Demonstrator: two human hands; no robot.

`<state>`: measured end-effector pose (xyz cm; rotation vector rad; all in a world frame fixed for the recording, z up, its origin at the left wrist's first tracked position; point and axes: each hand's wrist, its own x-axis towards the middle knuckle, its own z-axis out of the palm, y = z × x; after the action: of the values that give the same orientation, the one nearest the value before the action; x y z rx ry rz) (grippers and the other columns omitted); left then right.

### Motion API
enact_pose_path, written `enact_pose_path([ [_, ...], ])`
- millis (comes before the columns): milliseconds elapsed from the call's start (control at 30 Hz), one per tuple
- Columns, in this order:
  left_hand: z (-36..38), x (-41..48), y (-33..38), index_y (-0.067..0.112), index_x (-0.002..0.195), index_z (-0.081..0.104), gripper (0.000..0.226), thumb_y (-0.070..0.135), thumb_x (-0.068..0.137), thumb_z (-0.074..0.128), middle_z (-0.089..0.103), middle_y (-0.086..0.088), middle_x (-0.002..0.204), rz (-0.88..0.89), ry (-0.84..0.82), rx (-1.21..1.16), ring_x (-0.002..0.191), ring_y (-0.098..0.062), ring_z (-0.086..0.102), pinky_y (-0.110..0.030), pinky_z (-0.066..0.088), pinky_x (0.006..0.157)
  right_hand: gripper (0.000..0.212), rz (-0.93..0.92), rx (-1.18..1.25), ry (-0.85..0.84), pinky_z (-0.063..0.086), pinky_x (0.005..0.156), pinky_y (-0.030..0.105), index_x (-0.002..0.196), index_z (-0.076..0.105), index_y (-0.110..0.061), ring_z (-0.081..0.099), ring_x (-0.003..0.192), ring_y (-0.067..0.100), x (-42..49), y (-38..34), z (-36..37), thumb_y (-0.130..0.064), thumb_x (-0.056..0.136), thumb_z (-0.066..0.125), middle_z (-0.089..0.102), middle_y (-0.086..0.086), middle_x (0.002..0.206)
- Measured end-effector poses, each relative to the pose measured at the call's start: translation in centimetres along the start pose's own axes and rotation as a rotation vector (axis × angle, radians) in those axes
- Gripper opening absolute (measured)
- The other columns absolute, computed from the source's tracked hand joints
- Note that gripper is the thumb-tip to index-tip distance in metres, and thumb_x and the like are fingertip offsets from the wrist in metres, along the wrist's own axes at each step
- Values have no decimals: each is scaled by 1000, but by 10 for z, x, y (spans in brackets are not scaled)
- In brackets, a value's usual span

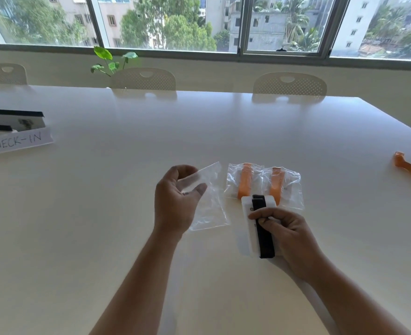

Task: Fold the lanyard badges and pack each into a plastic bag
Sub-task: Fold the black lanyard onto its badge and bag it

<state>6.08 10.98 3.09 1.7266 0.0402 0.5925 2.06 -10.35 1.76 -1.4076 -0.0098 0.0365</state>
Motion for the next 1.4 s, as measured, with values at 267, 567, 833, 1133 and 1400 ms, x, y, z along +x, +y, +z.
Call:
enact_pose_path([
  [267, 29, -35, 27, 21, 92, 68, 32, -5, 78, 78, 75, 7, 103, 202, -214, -210, 103, -16, 71, -29, 59, 85, 33, 62, 48, -117, 53, 55, 24, 89, 80, -13, 67, 69, 9, -1, -1, -4, -38, 68, 74, 75, 1, 81],
  [567, 15, -26, 36, 23, 101, 67, 56, 74, 81, 55, 75, 4, 89, -303, -321, -107, 79, -10, 71, -23, 56, 60, 6, -48, -115, -108, 50, 59, 18, 71, 77, -17, 60, 63, 6, -3, -15, -7, -12, 74, 79, 69, -6, 70],
  [833, 0, -16, 32, 7, 90, 73, 53, 53, 63, 77, 69, -1, 67, -531, -589, -186, 56, -13, 63, -22, 45, 47, 9, -74, -370, -179, 50, 61, 20, 72, 76, -14, 64, 67, 8, -8, -18, -6, -9, 79, 79, 70, -5, 78],
  [1133, -9, -8, 34, 17, 95, 73, 49, 25, 49, 88, 79, -8, 88, -427, -281, -494, 76, -15, 75, -22, 56, 59, 9, 3, -411, -94, 48, 54, 14, 74, 77, -23, 60, 56, 0, -6, -21, -9, -16, 79, 79, 69, -11, 63],
  [1400, 7, -26, 42, 28, 86, 70, 27, 12, 71, 87, 76, 8, 78, 230, -99, -154, 74, -9, 72, -20, 56, 71, 38, 103, -94, 26, 51, 48, 27, 73, 75, -13, 60, 57, 11, -4, -29, -11, -47, 56, 81, 66, -1, 64],
])
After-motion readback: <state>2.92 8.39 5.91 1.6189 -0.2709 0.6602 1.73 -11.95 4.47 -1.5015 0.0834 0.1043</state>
